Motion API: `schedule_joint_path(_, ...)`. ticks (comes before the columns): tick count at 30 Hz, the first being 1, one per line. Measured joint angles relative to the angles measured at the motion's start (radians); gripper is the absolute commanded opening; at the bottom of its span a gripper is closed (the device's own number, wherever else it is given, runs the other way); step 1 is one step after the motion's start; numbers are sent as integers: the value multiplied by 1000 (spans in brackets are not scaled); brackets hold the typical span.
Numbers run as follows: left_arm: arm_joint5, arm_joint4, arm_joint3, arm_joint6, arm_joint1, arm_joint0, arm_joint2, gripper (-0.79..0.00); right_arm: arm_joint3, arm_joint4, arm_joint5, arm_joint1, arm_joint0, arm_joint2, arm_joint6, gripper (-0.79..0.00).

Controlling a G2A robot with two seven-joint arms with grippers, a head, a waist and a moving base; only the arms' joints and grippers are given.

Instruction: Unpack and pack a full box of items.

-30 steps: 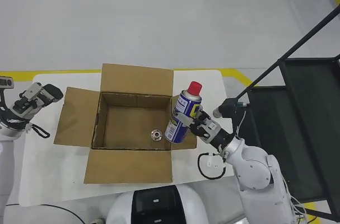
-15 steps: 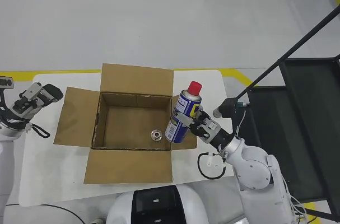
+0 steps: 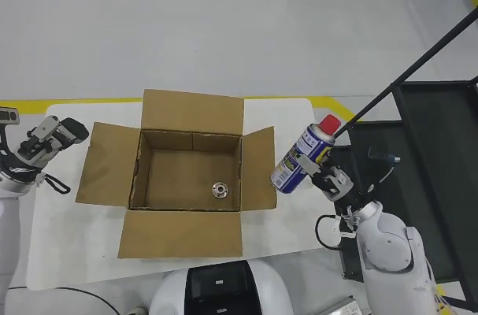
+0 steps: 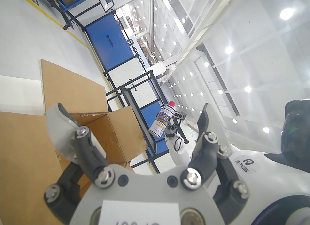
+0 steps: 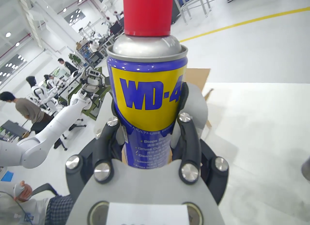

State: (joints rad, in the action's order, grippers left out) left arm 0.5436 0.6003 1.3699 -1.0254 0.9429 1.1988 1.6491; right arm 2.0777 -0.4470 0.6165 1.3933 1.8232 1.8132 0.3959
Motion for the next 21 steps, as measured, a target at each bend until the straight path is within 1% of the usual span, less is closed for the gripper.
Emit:
schedule_joint_path(3,0,0,0,0,0,0,0,0,-51,12,51,-1,32,49,-89,-785)
schedule_joint_path(5,0,0,0,0,0,0,0,0,-76,-23,73,-2,41,73,-134,-785)
schedule_joint_path(8,0,0,0,0,0,0,0,0,-130,-146,87,-2,39,97,-220,-785)
schedule_joint_path(10,0,0,0,0,0,0,0,0,-181,-263,85,0,28,95,-292,-785)
schedule_joint_path(14,0,0,0,0,0,0,0,0,-294,-493,52,4,6,65,-474,-785)
schedule_joint_path(18,0,0,0,0,0,0,0,0,-377,-685,7,5,-5,37,-635,-785)
schedule_joint_path(20,0,0,0,0,0,0,0,0,-385,-736,2,5,-7,35,-658,-785)
schedule_joint_path(21,0,0,0,0,0,0,0,0,-385,-734,2,5,-7,35,-655,-785)
